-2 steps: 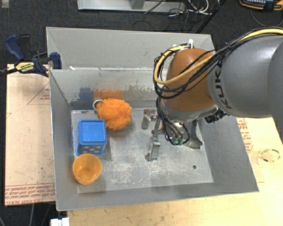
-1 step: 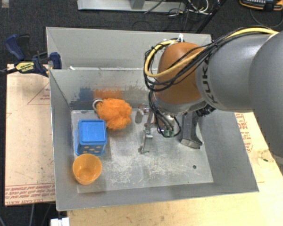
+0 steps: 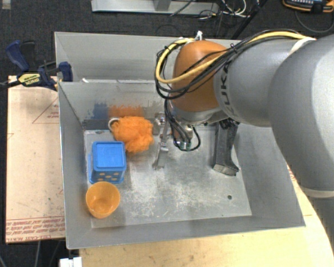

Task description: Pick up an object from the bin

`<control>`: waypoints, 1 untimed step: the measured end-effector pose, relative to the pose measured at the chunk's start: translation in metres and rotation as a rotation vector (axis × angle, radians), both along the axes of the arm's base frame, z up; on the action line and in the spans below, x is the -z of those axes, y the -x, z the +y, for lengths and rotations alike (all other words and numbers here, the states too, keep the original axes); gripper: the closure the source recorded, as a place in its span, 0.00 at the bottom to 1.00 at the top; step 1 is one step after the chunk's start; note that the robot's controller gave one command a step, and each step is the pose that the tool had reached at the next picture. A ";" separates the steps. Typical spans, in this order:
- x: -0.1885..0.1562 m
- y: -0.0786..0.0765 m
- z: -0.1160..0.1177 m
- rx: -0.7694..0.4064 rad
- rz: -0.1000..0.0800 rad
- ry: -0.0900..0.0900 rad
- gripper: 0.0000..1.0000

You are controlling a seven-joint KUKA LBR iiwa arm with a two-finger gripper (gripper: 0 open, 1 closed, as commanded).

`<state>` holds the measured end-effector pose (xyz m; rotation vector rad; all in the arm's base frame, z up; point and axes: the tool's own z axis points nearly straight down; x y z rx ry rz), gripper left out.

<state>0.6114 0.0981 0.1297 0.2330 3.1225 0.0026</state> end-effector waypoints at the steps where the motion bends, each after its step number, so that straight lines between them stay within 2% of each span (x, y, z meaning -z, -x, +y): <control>1: 0.009 -0.014 0.014 0.000 0.003 -0.006 0.00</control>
Offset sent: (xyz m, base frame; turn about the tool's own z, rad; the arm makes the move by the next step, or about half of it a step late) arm 0.0358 0.0517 -0.0597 0.0814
